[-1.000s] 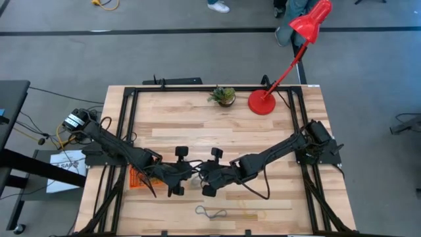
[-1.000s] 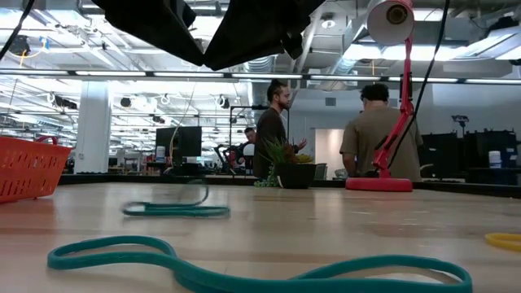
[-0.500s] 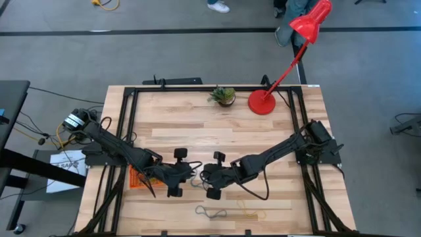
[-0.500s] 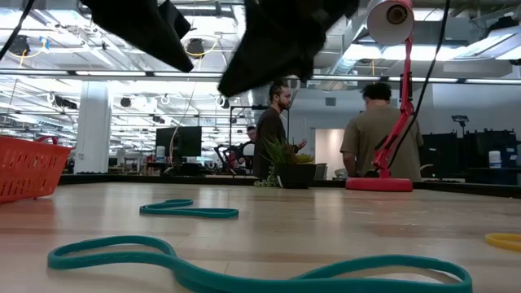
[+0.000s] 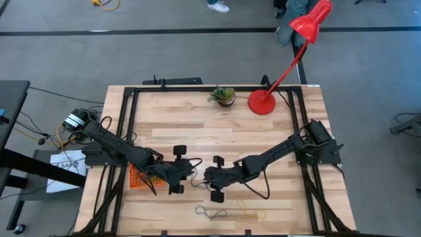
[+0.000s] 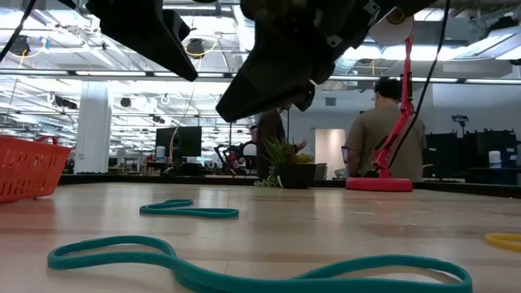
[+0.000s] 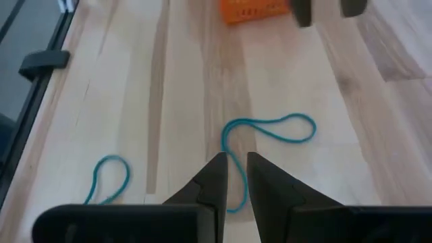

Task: Pick and place rubber bands into bin
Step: Put the blue rubber band into the orange basket

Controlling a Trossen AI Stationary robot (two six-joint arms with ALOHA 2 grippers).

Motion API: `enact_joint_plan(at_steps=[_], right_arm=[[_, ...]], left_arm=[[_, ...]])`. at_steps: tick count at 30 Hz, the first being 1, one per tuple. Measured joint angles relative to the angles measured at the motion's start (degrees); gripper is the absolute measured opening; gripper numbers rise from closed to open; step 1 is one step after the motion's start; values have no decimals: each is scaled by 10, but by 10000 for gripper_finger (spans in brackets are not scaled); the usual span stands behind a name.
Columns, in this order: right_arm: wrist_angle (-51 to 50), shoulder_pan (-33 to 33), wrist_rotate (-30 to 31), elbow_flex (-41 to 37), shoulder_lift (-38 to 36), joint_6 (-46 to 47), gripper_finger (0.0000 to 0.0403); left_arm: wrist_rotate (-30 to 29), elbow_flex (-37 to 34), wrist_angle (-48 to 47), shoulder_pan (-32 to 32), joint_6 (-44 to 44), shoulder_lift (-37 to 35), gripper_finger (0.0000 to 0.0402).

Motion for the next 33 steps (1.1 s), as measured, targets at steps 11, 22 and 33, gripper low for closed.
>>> enact_joint_plan(at_steps=[11,22,33], right_arm=[[0,-1,13,54,116,-1,52],[6,-10,48,71,167,3,52],[47,-4,39,67,173,-29,6]], left_arm=[[1,0,2,0,-4,0,64],[2,0,0,0,-6,0,64],[17,0,0,0,-7,0,64]])
